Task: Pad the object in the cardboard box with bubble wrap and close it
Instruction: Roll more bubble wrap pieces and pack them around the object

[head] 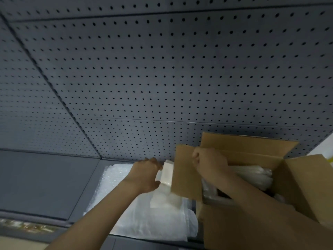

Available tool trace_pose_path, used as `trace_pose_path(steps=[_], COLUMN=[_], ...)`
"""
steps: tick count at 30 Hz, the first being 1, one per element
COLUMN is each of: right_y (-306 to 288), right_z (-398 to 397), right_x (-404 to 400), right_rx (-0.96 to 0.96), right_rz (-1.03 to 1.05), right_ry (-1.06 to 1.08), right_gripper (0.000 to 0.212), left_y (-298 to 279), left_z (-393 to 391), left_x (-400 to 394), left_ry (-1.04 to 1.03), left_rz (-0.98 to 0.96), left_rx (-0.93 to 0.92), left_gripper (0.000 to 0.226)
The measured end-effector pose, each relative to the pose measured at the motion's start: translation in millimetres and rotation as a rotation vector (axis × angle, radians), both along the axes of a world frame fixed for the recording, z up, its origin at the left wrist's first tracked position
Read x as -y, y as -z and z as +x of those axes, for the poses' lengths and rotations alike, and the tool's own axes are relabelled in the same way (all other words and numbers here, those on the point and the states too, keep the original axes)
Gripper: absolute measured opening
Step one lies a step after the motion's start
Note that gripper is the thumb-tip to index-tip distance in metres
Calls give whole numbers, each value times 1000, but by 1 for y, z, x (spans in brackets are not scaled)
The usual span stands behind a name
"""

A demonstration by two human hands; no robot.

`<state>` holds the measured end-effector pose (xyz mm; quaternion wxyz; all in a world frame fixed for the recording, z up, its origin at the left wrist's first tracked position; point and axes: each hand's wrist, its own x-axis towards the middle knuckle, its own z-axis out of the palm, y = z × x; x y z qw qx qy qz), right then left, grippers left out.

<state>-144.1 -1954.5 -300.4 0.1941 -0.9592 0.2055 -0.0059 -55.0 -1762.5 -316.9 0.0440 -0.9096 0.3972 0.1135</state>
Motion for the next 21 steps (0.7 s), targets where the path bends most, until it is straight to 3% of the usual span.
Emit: trace_pose_path(steps=[5, 7, 9, 13, 17, 21], right_y=[-22, -16, 4, 67, 117, 155], right_z=[36, 44, 49, 55, 56, 48], right_x=[-80, -119, -156, -191, -196, -194], right_rx=[224, 224, 163, -90, -410, -507], right_rz=[-102, 23, 143, 160, -26, -176], right_ry=[-181, -213, -208, -67, 36, 127], right_gripper=[10, 12, 13, 23, 50, 74], left_y=[23, 34, 43, 64, 82, 100], left_z=[30, 44, 58, 85, 97, 98], left_x=[-68, -97, -127, -176, -208, -223], left_ry=[-94, -123, -132, -102, -43, 7], left_rz=[125, 162, 189, 233, 252, 246], left_rx=[-33, -61, -88, -131, -198, -243], left_gripper=[51, 50, 50, 49, 46, 46])
